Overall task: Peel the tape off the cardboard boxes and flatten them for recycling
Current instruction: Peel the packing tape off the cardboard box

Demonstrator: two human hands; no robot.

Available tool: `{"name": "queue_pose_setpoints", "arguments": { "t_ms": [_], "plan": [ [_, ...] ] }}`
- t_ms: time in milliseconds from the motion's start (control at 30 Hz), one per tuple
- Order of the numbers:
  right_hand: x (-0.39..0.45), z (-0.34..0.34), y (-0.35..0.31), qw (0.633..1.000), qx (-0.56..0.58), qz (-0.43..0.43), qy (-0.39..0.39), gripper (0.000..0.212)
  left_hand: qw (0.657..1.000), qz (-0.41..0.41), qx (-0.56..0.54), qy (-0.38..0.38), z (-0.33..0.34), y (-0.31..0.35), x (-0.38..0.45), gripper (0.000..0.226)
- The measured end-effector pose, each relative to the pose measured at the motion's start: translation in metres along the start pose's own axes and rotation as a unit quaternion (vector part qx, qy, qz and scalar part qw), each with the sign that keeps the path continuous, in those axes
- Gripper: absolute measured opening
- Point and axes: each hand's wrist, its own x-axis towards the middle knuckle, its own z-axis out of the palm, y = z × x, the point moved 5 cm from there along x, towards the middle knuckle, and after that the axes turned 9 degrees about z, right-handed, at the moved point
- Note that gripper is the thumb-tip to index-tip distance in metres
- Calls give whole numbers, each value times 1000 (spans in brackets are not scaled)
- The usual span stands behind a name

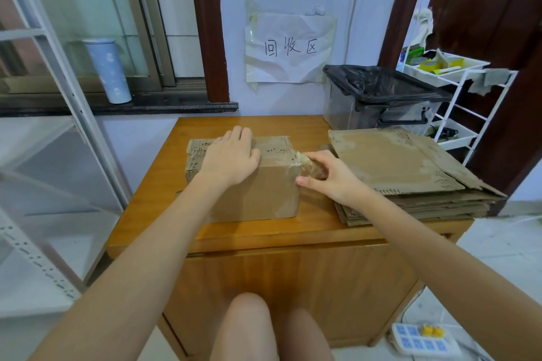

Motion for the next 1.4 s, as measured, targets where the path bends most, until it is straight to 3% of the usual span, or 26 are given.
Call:
{"name": "queue_pose_setpoints", "arguments": {
  "t_ms": [67,233,600,700,800,1000,1233,1400],
  "plan": [
    [2,-1,1,999,-14,-15,31,48,1000,0,0,0,0,0,0,15],
    [3,0,1,997,-72,-24,0,27,1000,2,1,-1,-1,0,0,16],
    [-11,-16,-6,992,-54,-82,76,21,1000,3,-1,-2,-2,1,-1,15],
    [-9,-20,-12,994,-68,-69,47,25,1000,0,-4,-3,-1,1,-1,13],
    [-7,-23,-17,998,-36,-55,8,32,1000,-3,-6,-2,-1,1,-1,14],
    [-14,-32,2,977,211,-1,40,16,1000,-2,-1,-1,0,1,0,23],
    [-12,-18,-5,981,167,-5,100,19,1000,-9,-10,-1,-1,0,0,15],
    [-17,-16,-7,985,146,-27,86,31,1000,-11,-6,-1,0,0,1,21]
  ]
}}
